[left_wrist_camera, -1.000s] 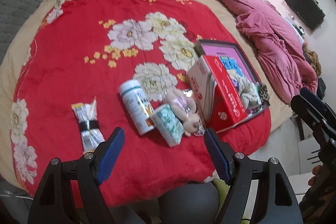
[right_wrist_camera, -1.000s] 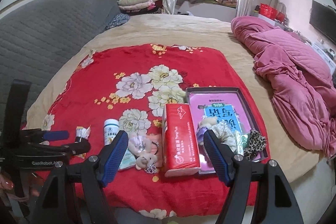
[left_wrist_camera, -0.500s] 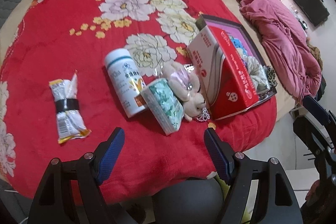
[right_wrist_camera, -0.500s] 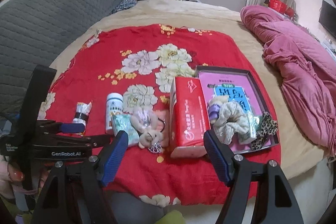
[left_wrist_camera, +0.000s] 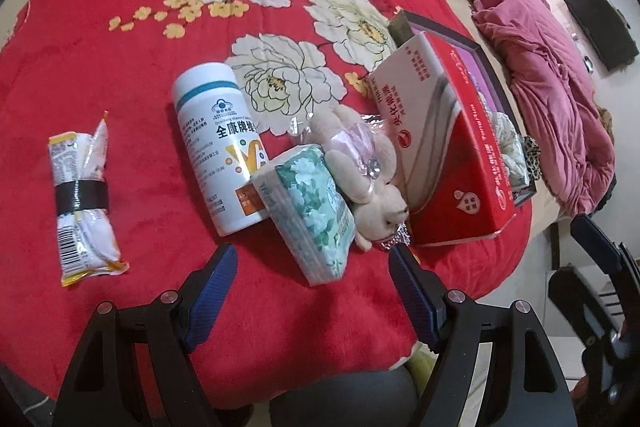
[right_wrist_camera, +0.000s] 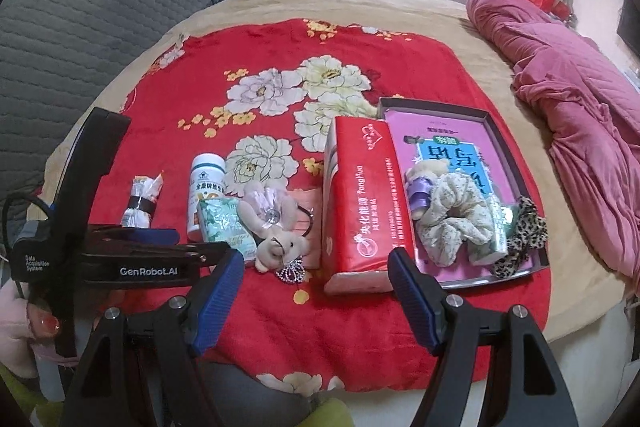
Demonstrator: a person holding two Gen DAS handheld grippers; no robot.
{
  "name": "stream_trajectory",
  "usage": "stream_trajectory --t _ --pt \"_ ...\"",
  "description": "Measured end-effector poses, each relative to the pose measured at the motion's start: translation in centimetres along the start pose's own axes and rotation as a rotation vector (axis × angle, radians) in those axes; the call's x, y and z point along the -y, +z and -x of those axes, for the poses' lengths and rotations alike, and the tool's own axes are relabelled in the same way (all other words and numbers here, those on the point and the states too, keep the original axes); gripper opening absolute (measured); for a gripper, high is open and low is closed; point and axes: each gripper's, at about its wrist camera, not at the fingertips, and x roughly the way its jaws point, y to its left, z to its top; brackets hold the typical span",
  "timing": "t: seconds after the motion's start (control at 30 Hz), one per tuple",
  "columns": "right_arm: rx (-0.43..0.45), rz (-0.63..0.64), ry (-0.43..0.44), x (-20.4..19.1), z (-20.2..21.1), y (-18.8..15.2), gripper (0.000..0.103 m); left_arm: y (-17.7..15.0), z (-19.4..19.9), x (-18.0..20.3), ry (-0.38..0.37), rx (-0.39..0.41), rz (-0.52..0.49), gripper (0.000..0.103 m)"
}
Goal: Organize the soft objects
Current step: 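Move both tools toward the pill bottle and green packet on the bedspread, then grasp the green floral tissue pack with left tool while right tool grasps the plush bunny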
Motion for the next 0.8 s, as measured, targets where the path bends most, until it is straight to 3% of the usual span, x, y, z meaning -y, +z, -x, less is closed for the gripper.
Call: stream_trajectory --t 0.4,0.57,0.7,0.8 --pt "-0.065 0.077 -0.017 -1.3 -3.1 0.0 0.074 0.9 -2.2 -0.6 -0.098 -0.018 0.06 0.077" --pt "-0.084 0.095 -0.024 -1.5 -4.0 0.1 0.074 1.1 -2.9 -1.2 -0.128 -0.016 0.096 0.061" --pt "-0.101 0.108 -0.027 -1.7 -4.8 0.1 0.074 1.3 -3.1 -1.6 -0.154 -0.015 0.129 0.03" --pt "-0.11 0.126 -0.029 -2.1 -5.2 0.1 0.074 1.5 -2.7 -1.8 -0.176 -0.007 0.136 0.027"
